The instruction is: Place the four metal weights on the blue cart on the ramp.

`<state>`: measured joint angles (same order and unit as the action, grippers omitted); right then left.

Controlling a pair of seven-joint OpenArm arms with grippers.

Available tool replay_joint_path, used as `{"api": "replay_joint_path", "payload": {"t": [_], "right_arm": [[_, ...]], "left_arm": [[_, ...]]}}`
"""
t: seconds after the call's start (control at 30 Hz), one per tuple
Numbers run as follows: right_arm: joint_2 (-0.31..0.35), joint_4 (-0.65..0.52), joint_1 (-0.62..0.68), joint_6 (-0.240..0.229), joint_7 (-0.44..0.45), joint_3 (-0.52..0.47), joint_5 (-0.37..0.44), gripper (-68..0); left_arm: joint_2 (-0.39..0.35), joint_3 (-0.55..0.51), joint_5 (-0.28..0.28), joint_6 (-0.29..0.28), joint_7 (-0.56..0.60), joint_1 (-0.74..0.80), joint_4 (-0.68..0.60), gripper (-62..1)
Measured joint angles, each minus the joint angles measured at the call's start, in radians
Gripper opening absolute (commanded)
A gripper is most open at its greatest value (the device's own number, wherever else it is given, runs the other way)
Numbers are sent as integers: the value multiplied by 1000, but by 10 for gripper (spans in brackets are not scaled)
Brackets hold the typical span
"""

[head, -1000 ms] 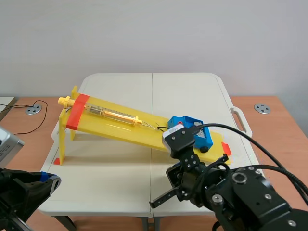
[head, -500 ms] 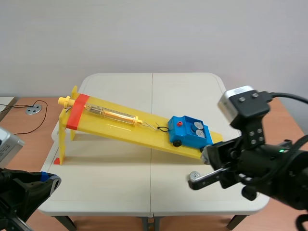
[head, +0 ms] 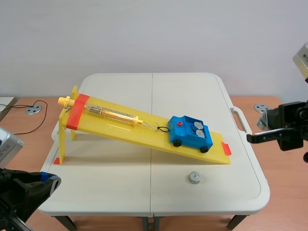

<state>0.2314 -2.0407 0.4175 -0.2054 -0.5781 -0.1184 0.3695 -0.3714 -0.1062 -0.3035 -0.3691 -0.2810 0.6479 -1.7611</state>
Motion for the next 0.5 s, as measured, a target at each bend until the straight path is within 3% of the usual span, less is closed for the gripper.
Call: {"api": "replay_joint_path", "payload": {"t": [0.13,0.5], "right_arm": [[-21,45,-94,5,3,23,-30,-667],[-122,354,-325,12,13,152,-173,-667]], "left_arm": [[0,0,0,0,0,0,0,-573],[0,0,0,0,0,0,0,-573]]}}
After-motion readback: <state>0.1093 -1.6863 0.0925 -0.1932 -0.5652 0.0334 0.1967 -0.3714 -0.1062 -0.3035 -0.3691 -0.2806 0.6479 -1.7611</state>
